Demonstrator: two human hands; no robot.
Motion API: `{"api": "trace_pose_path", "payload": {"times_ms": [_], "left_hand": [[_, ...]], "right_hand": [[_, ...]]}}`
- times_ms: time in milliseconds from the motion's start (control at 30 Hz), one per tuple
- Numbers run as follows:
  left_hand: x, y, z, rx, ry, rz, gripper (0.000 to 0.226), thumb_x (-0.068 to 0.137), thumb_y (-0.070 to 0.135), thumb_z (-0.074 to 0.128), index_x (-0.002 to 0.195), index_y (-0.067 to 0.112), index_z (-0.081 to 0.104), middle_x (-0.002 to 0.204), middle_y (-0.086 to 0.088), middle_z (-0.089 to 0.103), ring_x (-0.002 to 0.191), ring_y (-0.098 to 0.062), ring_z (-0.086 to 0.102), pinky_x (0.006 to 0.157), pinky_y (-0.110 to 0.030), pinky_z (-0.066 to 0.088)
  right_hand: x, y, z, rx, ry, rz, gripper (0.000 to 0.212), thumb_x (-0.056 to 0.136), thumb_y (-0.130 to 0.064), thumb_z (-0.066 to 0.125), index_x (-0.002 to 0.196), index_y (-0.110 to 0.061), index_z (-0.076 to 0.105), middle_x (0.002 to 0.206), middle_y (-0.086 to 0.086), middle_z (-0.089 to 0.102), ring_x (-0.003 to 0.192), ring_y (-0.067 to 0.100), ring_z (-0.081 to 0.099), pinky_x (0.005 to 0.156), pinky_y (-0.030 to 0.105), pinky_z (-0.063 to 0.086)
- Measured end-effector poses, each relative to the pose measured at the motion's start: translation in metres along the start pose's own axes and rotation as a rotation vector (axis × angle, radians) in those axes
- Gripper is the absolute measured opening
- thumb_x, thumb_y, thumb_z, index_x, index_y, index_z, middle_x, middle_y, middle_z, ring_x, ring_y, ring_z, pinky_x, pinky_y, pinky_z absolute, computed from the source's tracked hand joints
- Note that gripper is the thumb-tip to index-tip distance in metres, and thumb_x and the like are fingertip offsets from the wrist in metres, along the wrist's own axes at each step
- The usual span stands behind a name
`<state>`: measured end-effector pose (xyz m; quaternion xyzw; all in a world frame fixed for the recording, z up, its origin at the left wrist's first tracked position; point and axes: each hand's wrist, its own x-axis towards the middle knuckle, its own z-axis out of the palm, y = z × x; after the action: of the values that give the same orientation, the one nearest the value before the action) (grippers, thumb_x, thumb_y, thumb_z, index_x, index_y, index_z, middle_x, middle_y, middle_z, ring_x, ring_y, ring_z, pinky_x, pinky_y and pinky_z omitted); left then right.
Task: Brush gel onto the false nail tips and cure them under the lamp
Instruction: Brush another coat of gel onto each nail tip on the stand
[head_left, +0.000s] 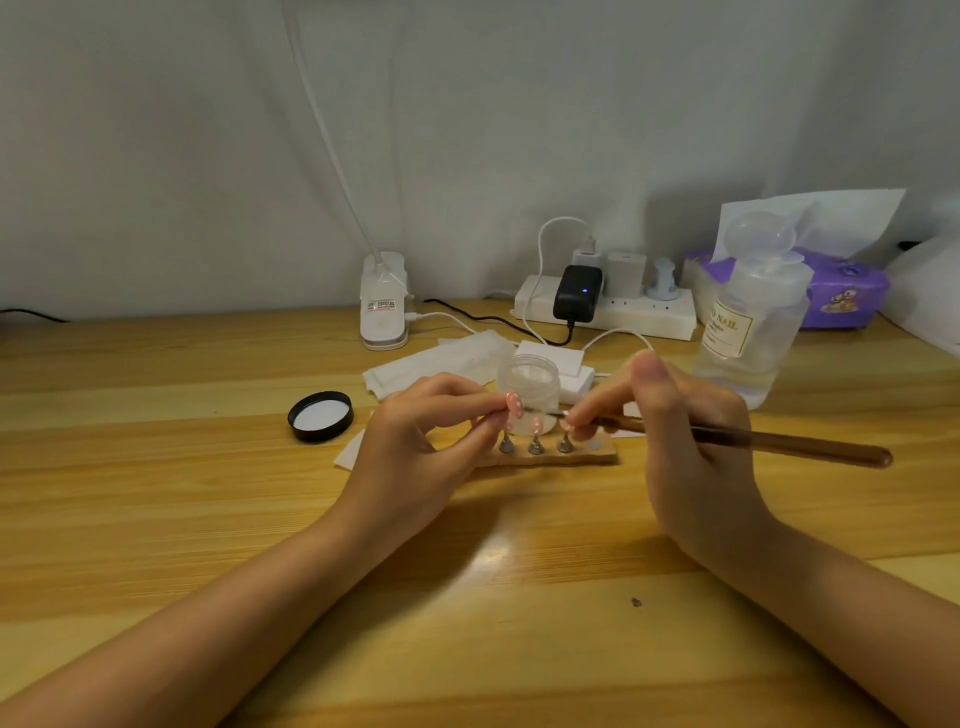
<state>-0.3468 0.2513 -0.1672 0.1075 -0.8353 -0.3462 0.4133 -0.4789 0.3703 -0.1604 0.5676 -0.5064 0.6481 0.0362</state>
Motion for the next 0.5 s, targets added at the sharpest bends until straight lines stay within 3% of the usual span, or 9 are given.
{"api": "trace_pose_path", "payload": {"times_ms": [167,233,367,500], "left_hand": [[-0.0003,0.0000,0.0001,0.012,0.005,0.005,0.025,0.078,0.007,0.066,0.100,0.020,0.067,0.086,0.011,0.064,0.082,-0.005,0.059,0.071,-0.017,0.048],[-0.0003,0.0006,0.0000,0.013,0.003,0.003,0.026,0.078,0.007,0.066,0.100,0.021,0.066,0.086,0.012,0.064,0.083,-0.005,0.059,0.071,-0.016,0.047],[-0.0002,0.0011,-0.0003,0.012,-0.002,0.006,0.026,0.079,0.006,0.067,0.100,0.021,0.067,0.085,0.011,0.064,0.082,-0.005,0.058,0.069,-0.019,0.048],[-0.0002,0.0017,-0.0002,0.020,0.003,0.009,0.024,0.078,0.005,0.068,0.097,0.021,0.068,0.085,0.011,0.064,0.081,-0.005,0.058,0.070,-0.020,0.048]], "right_hand": [[-0.0027,0.0011,0.0030,-0.084,-0.036,0.006,0.042,0.094,-0.031,0.036,0.071,-0.014,0.067,0.067,0.000,0.065,0.069,0.012,0.062,0.068,0.040,0.049],[-0.0036,0.0004,0.0013,-0.057,-0.015,-0.010,0.044,0.095,-0.036,0.033,0.068,-0.020,0.064,0.063,-0.001,0.063,0.063,0.012,0.061,0.066,0.037,0.047],[0.0007,0.0000,0.0022,-0.071,-0.013,-0.024,0.037,0.094,-0.023,0.032,0.074,-0.018,0.064,0.070,-0.001,0.064,0.070,0.008,0.061,0.068,0.030,0.048],[-0.0014,0.0024,0.0035,-0.119,-0.034,-0.034,0.038,0.094,-0.025,0.034,0.072,-0.018,0.064,0.066,-0.003,0.064,0.068,0.007,0.060,0.068,0.039,0.048]]}}
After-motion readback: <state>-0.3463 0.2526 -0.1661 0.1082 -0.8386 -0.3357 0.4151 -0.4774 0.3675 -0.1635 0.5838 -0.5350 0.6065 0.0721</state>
